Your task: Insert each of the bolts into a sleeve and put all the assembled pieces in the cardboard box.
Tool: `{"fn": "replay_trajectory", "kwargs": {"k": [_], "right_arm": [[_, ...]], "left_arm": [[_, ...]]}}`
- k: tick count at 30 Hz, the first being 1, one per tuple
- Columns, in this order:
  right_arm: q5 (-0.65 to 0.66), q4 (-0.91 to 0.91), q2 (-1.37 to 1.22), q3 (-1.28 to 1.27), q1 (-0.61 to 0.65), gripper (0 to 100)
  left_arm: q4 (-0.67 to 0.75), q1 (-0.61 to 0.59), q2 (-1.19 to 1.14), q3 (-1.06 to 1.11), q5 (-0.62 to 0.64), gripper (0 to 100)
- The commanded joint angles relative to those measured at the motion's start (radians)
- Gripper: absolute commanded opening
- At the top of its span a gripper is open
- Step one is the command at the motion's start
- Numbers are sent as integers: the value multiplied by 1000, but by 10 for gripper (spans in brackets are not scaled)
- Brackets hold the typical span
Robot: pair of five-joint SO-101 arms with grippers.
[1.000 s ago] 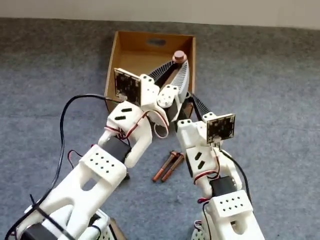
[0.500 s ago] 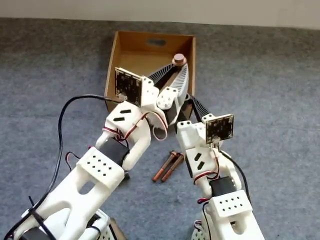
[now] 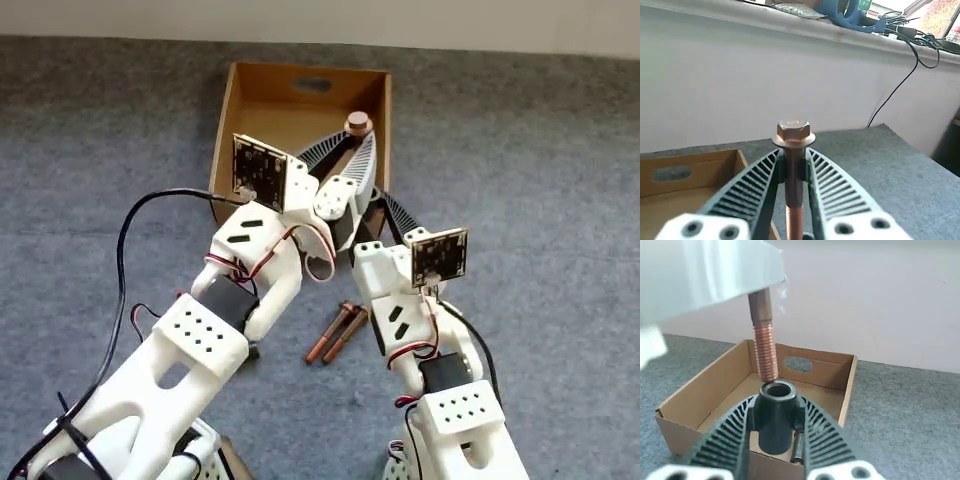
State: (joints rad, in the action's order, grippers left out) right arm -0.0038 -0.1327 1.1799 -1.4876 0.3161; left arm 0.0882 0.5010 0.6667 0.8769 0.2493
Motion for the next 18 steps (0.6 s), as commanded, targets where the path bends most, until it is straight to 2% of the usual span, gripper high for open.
{"fn": "replay_trajectory", "kwargs": {"k": [1, 8, 14, 18], "right_arm": [[-8, -24, 18, 10, -2, 7], [-6, -24, 18, 10, -2, 7], [-6, -24, 18, 8, -2, 7], [-6, -24, 18, 8, -2, 7]], "left_arm": [[0, 33, 38, -15, -8, 7], [-2, 42, 38, 2, -12, 7], [0, 45, 39, 53, -203, 7], [0, 47, 44, 62, -238, 7]]}}
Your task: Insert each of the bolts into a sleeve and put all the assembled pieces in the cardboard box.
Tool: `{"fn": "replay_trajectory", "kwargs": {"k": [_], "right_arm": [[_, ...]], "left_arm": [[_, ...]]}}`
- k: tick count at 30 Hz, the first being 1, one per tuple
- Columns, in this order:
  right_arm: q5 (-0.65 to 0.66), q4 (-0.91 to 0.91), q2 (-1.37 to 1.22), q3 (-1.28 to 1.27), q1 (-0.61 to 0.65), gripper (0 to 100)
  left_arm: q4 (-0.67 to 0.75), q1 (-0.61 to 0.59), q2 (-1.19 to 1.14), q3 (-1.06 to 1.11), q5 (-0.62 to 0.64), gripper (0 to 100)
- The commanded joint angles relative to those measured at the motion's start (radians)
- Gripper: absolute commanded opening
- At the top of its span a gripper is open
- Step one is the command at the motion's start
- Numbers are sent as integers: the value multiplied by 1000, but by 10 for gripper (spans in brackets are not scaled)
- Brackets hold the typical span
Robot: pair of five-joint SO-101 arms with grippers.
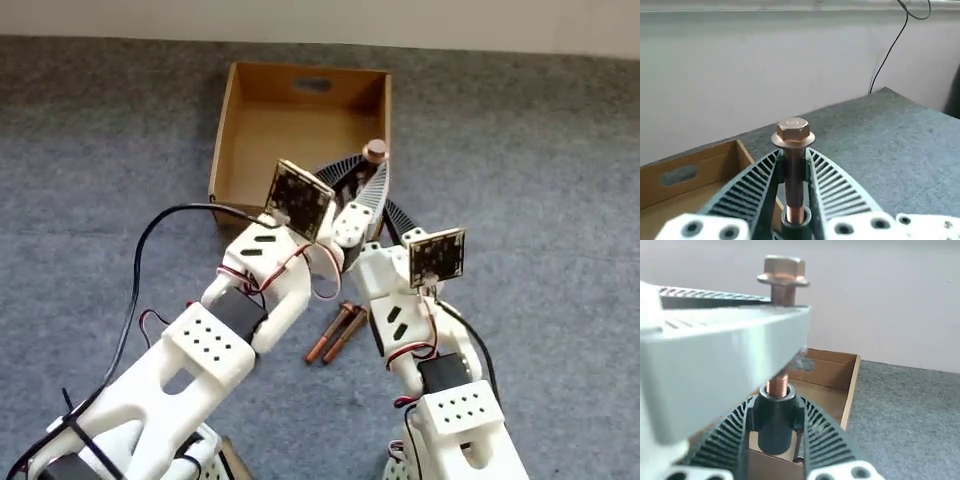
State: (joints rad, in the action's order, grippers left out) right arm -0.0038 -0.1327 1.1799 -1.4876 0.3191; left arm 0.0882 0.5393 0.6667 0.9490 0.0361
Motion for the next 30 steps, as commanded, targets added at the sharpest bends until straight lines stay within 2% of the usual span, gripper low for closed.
{"fn": "replay_trajectory", "kwargs": {"k": [1, 5, 9, 30], "right_arm": [[-6, -24, 18, 8, -5, 7], [-6, -24, 18, 8, -5, 7], [-8, -24, 18, 8, -5, 7], [-6, -24, 18, 8, -5, 7]], "left_arm": [[0, 8, 45, -10, -23, 7], [0, 5, 45, 2, -15, 7], [0, -5, 47, 44, 66, 7], [0, -33, 48, 122, 71, 11]]}}
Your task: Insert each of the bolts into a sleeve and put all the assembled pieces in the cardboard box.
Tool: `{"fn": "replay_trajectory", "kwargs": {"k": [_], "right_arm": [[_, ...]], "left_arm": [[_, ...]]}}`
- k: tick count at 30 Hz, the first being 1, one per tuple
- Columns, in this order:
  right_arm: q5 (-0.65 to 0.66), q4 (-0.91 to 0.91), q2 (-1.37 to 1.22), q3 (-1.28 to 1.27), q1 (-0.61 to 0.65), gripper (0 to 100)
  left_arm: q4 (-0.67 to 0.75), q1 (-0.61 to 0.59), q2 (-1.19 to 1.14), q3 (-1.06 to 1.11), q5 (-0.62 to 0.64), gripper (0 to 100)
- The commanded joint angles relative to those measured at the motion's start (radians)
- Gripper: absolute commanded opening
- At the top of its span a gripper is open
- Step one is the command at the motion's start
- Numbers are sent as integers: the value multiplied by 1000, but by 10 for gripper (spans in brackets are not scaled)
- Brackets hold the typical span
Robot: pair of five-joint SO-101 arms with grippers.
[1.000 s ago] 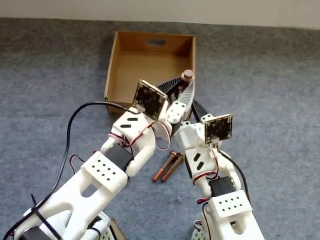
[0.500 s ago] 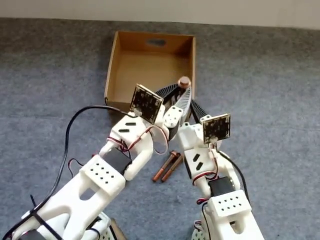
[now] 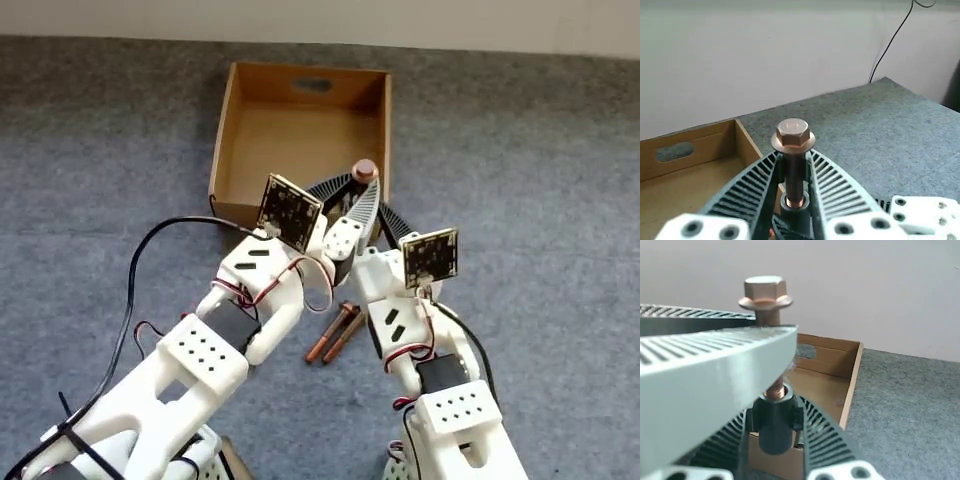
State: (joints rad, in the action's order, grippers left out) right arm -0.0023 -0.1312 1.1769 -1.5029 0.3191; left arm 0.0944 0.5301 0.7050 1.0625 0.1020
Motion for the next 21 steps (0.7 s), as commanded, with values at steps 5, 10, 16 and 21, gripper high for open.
{"fn": "replay_trajectory", "kwargs": {"k": [5, 10, 16, 21], "right_arm": [[-8, -25, 21, 24, -5, 7], [-8, -25, 21, 24, -5, 7], [-8, -25, 21, 24, -5, 7], [-8, -25, 21, 24, -5, 7]], "left_arm": [[-6, -27, 10, 5, 5, 11], [-6, -19, 10, 8, 5, 104], [-8, -27, 10, 5, 5, 132], [-8, -24, 12, 4, 5, 133]]}}
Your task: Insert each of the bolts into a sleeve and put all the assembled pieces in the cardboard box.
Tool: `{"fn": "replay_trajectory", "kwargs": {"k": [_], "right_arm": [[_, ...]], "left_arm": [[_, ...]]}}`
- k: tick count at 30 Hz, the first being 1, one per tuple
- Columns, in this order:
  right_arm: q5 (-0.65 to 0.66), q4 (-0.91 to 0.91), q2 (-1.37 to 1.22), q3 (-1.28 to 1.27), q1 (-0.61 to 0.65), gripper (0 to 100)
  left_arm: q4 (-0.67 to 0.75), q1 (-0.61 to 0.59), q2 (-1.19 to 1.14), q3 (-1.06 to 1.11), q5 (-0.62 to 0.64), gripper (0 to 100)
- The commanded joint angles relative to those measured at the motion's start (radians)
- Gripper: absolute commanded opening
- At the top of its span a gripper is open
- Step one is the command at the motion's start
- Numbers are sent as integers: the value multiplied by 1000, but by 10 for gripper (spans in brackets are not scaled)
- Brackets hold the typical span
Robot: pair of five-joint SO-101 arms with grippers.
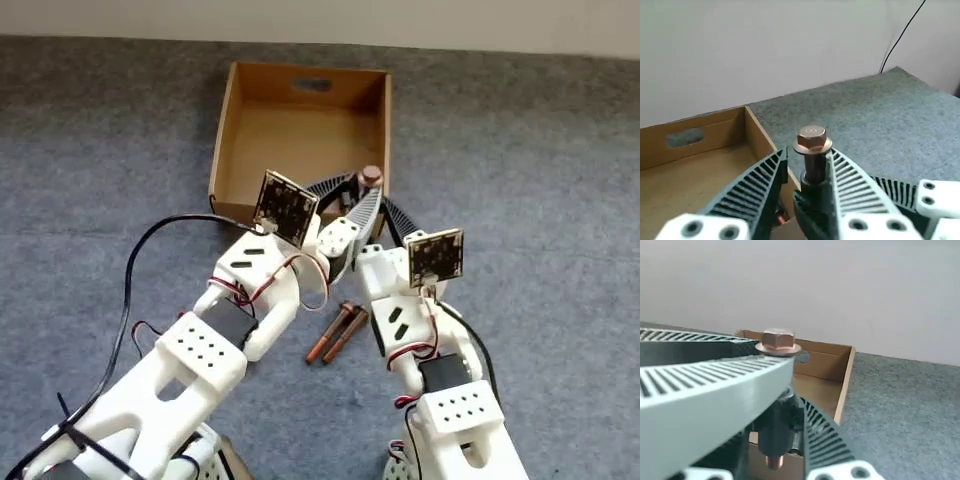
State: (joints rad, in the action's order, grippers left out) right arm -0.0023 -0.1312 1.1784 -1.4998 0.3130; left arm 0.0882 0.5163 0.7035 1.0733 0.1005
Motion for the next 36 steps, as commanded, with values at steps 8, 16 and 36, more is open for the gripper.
{"fn": "replay_trajectory", "kwargs": {"k": [8, 16, 36], "right_arm": [[-8, -25, 19, 21, 1, 7], [-8, -25, 19, 21, 1, 7], [-8, 315, 13, 214, 1, 7]], "left_arm": [[-160, 27, 277, 7, 8, 133], [-387, 36, 495, 8, 8, 133], [-611, -684, 582, 303, 2, 10]]}}
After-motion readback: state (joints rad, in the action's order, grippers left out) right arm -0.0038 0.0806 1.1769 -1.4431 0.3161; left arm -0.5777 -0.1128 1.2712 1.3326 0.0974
